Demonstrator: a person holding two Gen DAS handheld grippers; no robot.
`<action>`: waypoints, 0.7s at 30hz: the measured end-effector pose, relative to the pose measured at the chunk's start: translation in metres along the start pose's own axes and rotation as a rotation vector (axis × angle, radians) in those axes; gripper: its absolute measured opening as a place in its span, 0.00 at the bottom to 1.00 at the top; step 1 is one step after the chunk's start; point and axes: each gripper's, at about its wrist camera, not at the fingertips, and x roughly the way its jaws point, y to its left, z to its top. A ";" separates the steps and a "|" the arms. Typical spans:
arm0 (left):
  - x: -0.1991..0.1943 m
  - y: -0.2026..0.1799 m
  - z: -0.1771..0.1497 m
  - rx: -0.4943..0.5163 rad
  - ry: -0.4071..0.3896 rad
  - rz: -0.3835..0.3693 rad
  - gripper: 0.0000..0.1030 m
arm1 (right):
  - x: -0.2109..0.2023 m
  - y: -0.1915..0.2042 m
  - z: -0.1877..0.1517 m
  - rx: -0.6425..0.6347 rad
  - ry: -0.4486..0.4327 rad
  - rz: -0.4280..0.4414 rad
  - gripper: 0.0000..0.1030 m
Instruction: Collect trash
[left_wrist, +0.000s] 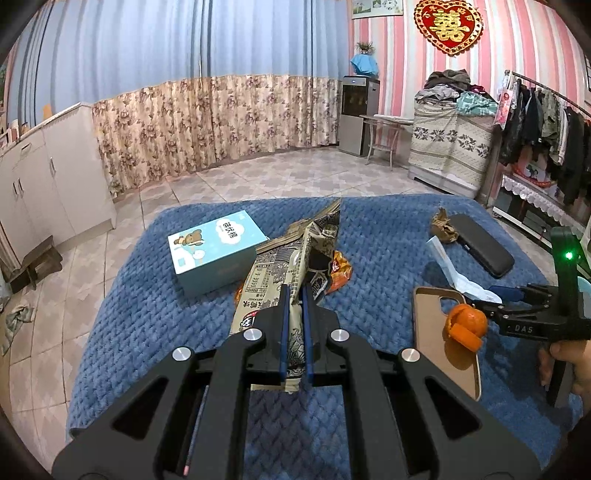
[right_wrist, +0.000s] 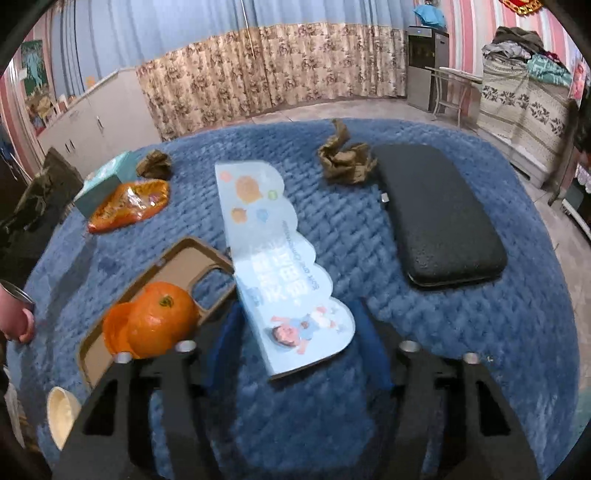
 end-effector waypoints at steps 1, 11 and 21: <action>0.001 -0.001 0.000 0.000 0.002 -0.001 0.05 | -0.002 0.001 0.000 -0.002 -0.010 0.007 0.57; 0.002 -0.032 -0.002 -0.003 0.014 -0.012 0.05 | -0.057 -0.010 -0.023 -0.009 -0.069 -0.132 0.52; -0.031 -0.106 0.010 0.062 -0.038 -0.116 0.05 | -0.139 -0.061 -0.065 0.108 -0.091 -0.216 0.05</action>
